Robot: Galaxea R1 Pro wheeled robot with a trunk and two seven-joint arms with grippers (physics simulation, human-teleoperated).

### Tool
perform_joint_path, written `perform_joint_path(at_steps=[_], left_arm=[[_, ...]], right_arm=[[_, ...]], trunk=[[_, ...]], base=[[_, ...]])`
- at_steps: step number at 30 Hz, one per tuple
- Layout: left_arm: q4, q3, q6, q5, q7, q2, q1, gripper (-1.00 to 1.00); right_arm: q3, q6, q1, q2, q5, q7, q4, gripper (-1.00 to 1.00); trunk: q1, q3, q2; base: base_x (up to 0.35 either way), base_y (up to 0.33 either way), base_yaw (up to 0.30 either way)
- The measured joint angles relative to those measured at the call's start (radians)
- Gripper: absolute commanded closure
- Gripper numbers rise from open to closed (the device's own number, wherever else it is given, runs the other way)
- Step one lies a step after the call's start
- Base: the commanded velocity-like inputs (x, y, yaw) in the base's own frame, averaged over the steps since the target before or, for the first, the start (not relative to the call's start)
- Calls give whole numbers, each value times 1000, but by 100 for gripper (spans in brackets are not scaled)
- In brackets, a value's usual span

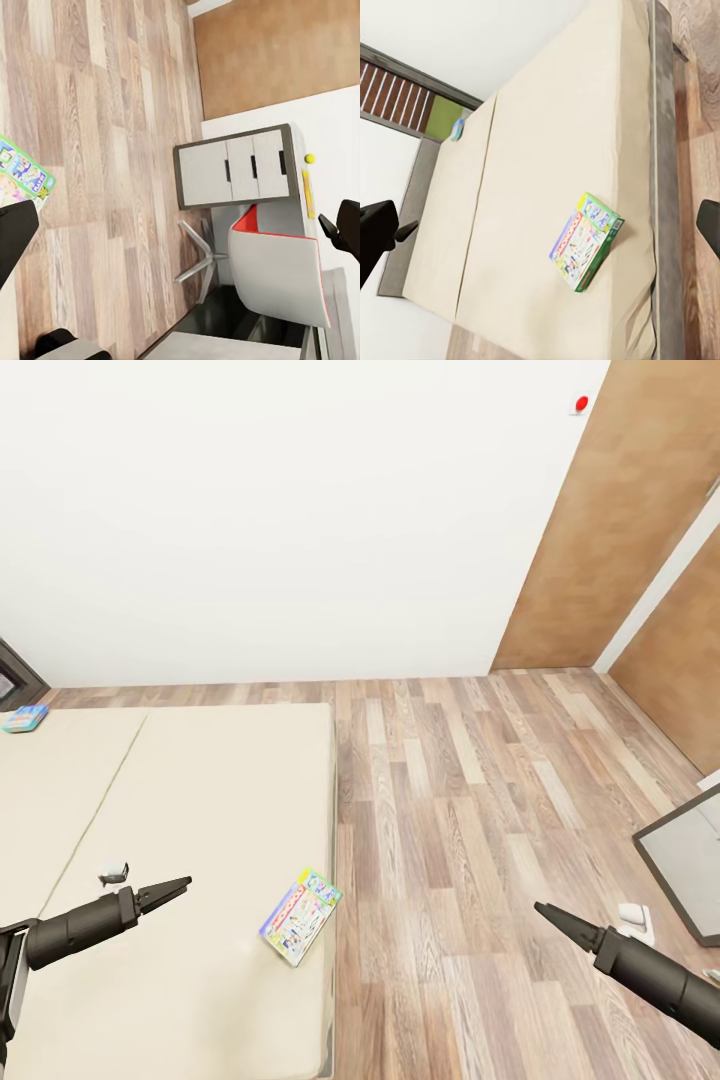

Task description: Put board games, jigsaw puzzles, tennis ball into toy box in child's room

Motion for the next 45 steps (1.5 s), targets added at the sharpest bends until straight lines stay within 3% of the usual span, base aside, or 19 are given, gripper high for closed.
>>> perform_joint_path(at_steps=[9,17,45], left_arm=[[0,0,0,0,0,0,0,-100],[0,0,0,0,0,0,0,-100],[0,-1,-1,0,0,-3,0,-100]], right_arm=[[0,-1,0,1,-1,4,0,-100],[-2,-3,0,18,1,7,0,-100],[-2,-48,0,21,2,7,2,-100]], trunk=[[0,9,0],[0,22,0],[0,67,0]], base=[[0,0,0],[0,0,29],[0,0,66]])
